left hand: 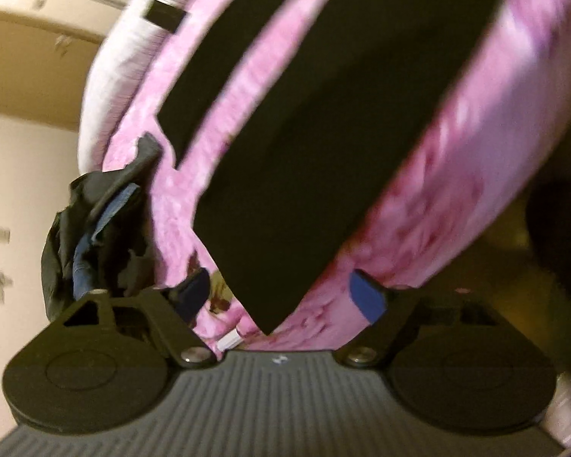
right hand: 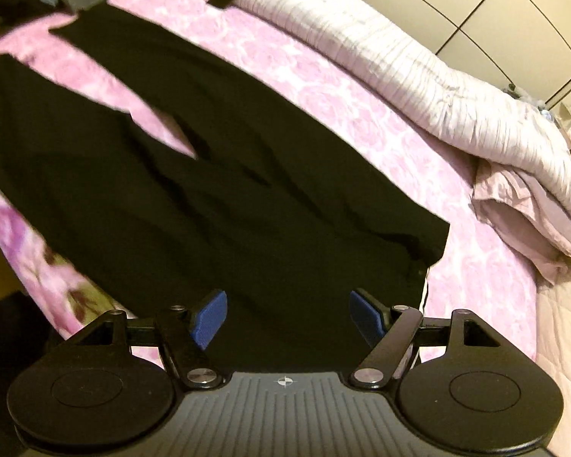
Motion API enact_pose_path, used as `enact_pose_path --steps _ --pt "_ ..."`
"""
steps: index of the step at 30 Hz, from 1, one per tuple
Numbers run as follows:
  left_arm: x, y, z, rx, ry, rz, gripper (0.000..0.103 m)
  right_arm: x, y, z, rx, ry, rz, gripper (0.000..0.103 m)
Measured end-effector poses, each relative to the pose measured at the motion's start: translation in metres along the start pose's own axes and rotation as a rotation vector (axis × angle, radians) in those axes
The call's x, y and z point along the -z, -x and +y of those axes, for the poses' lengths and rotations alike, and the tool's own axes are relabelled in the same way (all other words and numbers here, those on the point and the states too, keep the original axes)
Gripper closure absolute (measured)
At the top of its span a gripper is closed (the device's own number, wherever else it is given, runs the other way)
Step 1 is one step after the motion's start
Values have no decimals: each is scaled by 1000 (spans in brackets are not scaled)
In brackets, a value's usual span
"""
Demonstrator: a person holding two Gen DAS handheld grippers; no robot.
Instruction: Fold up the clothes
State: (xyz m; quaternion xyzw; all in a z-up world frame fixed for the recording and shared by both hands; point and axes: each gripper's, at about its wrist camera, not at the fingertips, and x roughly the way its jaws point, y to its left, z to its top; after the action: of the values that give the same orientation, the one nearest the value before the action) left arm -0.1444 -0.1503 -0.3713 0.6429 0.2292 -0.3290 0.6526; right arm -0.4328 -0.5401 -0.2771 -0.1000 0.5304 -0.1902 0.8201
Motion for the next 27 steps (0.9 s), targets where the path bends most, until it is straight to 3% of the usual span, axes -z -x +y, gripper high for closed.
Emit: enact_pose_path --steps 7,11,15,20,27 --pt "27 -69 -15 -35 -111 48 59 16 -34 14 25 1 57 29" --pt "29 -80 -7 -43 -167 35 73 30 -49 10 45 -35 102 29" --pt "23 -80 12 -11 -146 33 99 46 -57 -3 68 -82 124 29" --pt "12 -64 42 -13 -63 21 101 70 -64 -19 102 -90 137 29" --pt "-1 -57 65 18 95 116 101 136 -87 -22 159 214 116 29"
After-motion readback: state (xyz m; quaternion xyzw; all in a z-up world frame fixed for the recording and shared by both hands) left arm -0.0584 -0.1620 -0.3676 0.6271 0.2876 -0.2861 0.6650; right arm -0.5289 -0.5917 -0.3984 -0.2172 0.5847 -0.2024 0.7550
